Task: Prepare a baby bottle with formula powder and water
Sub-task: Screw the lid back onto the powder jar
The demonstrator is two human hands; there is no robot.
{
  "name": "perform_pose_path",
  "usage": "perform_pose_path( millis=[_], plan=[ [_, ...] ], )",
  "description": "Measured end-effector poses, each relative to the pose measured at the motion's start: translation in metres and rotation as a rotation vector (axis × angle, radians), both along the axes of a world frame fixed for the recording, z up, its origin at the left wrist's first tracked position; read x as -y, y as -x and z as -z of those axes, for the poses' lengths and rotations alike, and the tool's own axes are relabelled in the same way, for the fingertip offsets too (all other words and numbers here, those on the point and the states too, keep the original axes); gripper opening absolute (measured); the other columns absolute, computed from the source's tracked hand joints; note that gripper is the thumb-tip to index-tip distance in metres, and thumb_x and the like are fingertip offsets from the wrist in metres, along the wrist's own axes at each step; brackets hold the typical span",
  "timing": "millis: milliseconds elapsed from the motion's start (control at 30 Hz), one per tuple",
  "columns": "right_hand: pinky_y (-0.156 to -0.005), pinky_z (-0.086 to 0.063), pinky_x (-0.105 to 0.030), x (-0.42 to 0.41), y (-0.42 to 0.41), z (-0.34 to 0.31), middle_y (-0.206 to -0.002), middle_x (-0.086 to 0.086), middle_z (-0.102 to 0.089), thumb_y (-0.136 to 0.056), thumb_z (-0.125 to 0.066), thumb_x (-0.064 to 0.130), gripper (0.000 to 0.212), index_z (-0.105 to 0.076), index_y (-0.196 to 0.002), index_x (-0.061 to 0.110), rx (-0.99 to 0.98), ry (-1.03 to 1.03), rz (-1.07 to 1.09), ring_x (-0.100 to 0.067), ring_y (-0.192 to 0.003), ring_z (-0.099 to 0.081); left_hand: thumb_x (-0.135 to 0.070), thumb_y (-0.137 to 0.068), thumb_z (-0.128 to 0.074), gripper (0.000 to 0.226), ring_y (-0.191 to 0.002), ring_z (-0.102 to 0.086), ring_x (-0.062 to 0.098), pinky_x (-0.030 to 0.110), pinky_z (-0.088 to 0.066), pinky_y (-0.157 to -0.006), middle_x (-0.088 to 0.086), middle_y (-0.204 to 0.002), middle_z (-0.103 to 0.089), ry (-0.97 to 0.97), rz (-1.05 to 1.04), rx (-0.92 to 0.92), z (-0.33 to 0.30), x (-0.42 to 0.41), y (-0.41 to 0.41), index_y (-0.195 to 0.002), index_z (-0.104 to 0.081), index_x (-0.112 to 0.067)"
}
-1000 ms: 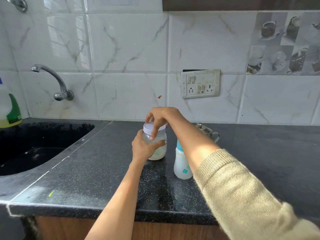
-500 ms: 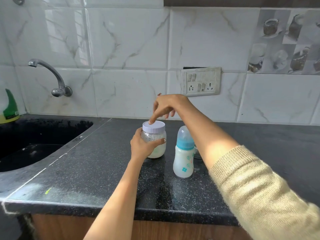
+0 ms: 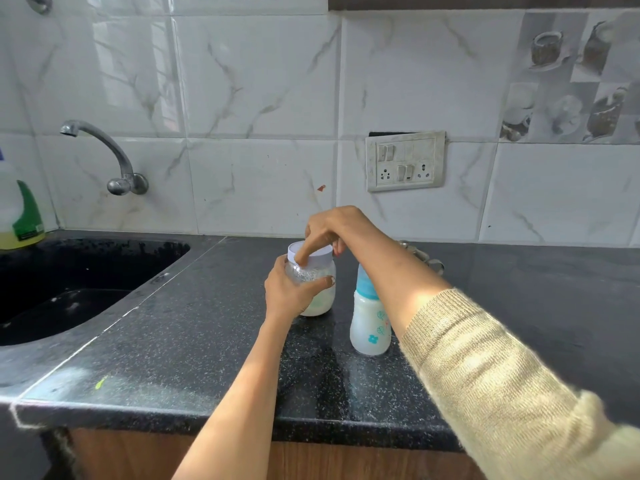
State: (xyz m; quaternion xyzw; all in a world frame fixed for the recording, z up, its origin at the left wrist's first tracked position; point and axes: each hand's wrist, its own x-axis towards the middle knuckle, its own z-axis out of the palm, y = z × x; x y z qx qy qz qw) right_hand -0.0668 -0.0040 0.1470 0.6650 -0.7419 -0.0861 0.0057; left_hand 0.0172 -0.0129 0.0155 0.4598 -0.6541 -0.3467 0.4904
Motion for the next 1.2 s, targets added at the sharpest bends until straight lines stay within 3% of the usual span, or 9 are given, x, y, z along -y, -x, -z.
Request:
perform_pose_path(
  millis=[167,533,633,700,767,833,967,1133,1200],
  plan=[
    [-0.053,-0.04,-0.02,0.001,0.001,0.004,-0.063,-0.002,-0.058,-0.069,-0.066,0.058,0.048,-0.049,-0.072,0.014,0.049,0.047,0.033,-0.016,-0.054,-0.06,-0.036,-0.064,-0.082,0.073,-0.096,-0.046,0.015,0.028,-0.037,-0.075,-0.004,-0.105,-0.048,0.003,-0.037,0.029,-0.001,-0.001,0.003,-0.123,-0.044,-0.015],
    [-0.045,-0.037,-0.025,0.0,-0.003,0.02,-0.07,-0.001,-0.048,-0.067,-0.071,0.061,0.056,-0.047,-0.074,0.011,0.149,0.246,0.065,-0.014,-0.053,-0.049,-0.029,-0.064,-0.081,0.059,-0.092,-0.05,0.018,0.029,-0.037,-0.072,-0.003,-0.101,-0.052,0.028,-0.041,-0.01,0.0,-0.007,0.003,-0.111,-0.046,-0.016],
    [-0.049,-0.039,-0.025,-0.006,-0.003,0.019,-0.077,-0.002,-0.052,-0.067,-0.066,0.068,0.06,-0.043,-0.071,0.013,0.127,0.208,0.065,-0.018,-0.062,-0.054,-0.031,-0.063,-0.082,0.07,-0.105,-0.052,0.02,0.029,-0.038,-0.078,-0.003,-0.108,-0.052,0.019,-0.025,-0.003,0.0,-0.005,0.002,-0.122,-0.047,-0.015],
    [-0.063,-0.046,-0.028,-0.014,0.001,0.013,-0.094,-0.006,-0.06,-0.068,-0.059,0.075,0.067,-0.05,-0.082,0.01,0.199,0.194,0.06,-0.023,-0.077,-0.057,-0.035,-0.061,-0.085,0.089,-0.121,-0.048,0.023,0.032,-0.042,-0.088,0.002,-0.126,-0.051,-0.007,-0.007,0.025,-0.001,-0.004,-0.001,-0.134,-0.04,-0.015],
    [-0.077,-0.045,-0.032,-0.031,0.012,0.004,-0.112,-0.011,-0.06,-0.072,-0.052,0.076,0.075,-0.055,-0.107,0.01,0.344,0.333,0.034,-0.026,-0.092,-0.058,-0.036,-0.061,-0.085,0.107,-0.137,-0.033,0.025,0.039,-0.036,-0.107,0.008,-0.148,-0.034,-0.038,-0.004,0.04,-0.003,-0.007,-0.007,-0.146,-0.024,-0.012],
    [-0.084,-0.042,-0.032,-0.053,0.029,-0.002,-0.11,-0.009,-0.058,-0.08,-0.053,0.067,0.063,-0.057,-0.111,0.013,0.549,0.633,-0.035,-0.022,-0.1,-0.056,-0.028,-0.067,-0.082,0.105,-0.143,-0.02,0.022,0.037,-0.023,-0.114,0.008,-0.155,-0.02,0.007,-0.056,-0.01,-0.005,-0.02,-0.013,-0.148,-0.016,-0.011],
    [-0.084,-0.048,-0.018,-0.113,0.057,0.045,-0.109,0.0,-0.064,-0.081,-0.07,0.039,0.044,-0.058,-0.115,0.015,1.068,1.252,-0.059,-0.013,-0.098,-0.061,-0.016,-0.077,-0.074,0.072,-0.128,-0.041,0.012,0.025,-0.033,-0.104,-0.001,-0.142,-0.043,0.171,-0.105,-0.178,0.005,-0.062,-0.02,-0.14,-0.038,-0.014],
    [-0.085,-0.042,-0.013,-0.144,0.055,0.149,-0.12,0.015,-0.059,-0.059,-0.081,0.05,0.077,-0.052,-0.124,0.023,1.236,0.91,0.112,-0.002,-0.109,-0.056,-0.014,-0.084,-0.067,0.047,-0.109,-0.055,0.008,0.022,-0.043,-0.09,-0.004,-0.123,-0.059,0.071,0.173,-0.094,0.027,-0.1,-0.006,-0.129,-0.053,-0.015],
    [-0.081,-0.046,-0.01,-0.143,0.053,0.166,-0.115,0.018,-0.062,-0.059,-0.083,0.047,0.07,-0.055,-0.119,0.024,1.241,0.791,0.078,0.001,-0.106,-0.059,-0.007,-0.087,-0.061,0.041,-0.105,-0.056,0.009,0.017,-0.042,-0.084,0.001,-0.125,-0.06,0.056,0.227,-0.028,0.032,-0.108,0.002,-0.128,-0.053,-0.011]
  ],
)
